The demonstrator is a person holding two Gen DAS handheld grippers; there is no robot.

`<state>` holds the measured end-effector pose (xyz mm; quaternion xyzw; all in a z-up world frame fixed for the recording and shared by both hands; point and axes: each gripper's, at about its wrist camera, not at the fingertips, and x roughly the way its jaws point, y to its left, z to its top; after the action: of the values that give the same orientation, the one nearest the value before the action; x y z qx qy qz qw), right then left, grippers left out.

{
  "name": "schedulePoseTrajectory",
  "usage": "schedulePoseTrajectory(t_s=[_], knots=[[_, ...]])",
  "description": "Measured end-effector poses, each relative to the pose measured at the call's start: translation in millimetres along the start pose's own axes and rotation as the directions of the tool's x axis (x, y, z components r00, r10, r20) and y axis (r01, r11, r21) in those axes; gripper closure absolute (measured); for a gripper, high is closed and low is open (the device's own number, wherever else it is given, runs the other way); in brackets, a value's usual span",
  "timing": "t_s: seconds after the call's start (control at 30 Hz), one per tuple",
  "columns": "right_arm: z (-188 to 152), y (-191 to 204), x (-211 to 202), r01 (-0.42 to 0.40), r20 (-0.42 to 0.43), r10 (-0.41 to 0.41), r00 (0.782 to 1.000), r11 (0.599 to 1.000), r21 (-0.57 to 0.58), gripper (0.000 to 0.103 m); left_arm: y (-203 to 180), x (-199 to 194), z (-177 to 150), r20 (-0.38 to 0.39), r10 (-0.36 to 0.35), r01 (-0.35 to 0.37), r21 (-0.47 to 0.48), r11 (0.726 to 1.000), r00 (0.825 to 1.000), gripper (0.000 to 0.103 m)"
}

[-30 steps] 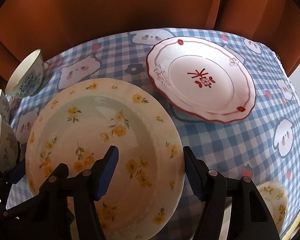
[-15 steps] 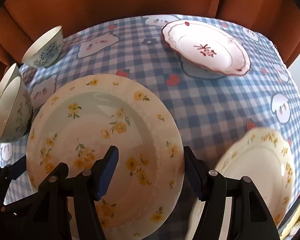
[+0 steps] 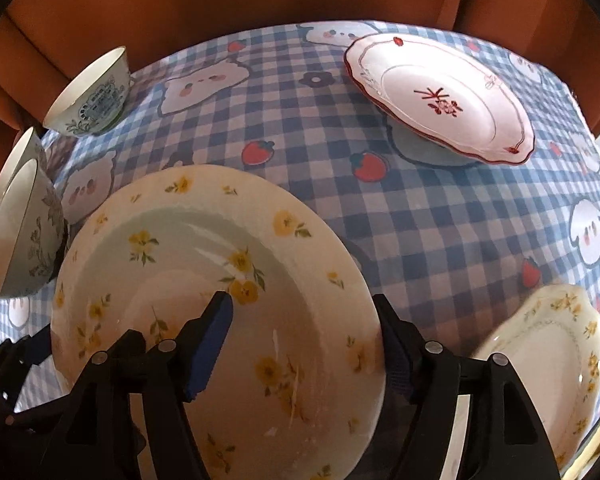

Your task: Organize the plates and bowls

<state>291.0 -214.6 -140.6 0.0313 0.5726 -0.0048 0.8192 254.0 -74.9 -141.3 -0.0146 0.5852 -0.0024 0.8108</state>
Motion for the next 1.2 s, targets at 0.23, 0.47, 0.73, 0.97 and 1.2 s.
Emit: schedulePoseTrajectory(t_s=[0.23,0.47,0.73,0.97,1.2], knots=[[-4.8,6.5,-7.7,0.006,-0.012,-0.006,1.0,1.0,-0.011,0.029,5.5,-9.7,-3.3,-0.005,-0.008,0.008,0.016,1.0,1.0,0.026],[-21.4,17.8,-38.0,0.029,0.024,-0.029,0.999,0.999,-0.014,0.029,14.2,-36.7,-16.1,0.034,-0.039,0.038,0.042,0.998,0.999,0.027],[-45.3,19.2,-76.7,0.075,0.069,-0.077,0.995,0.997,0.036,0.029,18.3,-66.8,-30.0,0.075,-0.107,0.1,0.093,0.991,0.991,0.027],[-60.1,15.5,-101.9,0.092,0.098,-0.097,0.99,0.994,0.051,0.029,13.4,-88.5,-42.5,0.105,-0.127,0.116,0.105,0.988,0.986,0.027],[-67.6,-12.0,-114.7,0.07,0.111,-0.074,0.991,0.997,0.035,0.029,-15.0,-94.3,-54.8,0.133,-0.125,0.114,0.087,0.99,0.983,0.028]])
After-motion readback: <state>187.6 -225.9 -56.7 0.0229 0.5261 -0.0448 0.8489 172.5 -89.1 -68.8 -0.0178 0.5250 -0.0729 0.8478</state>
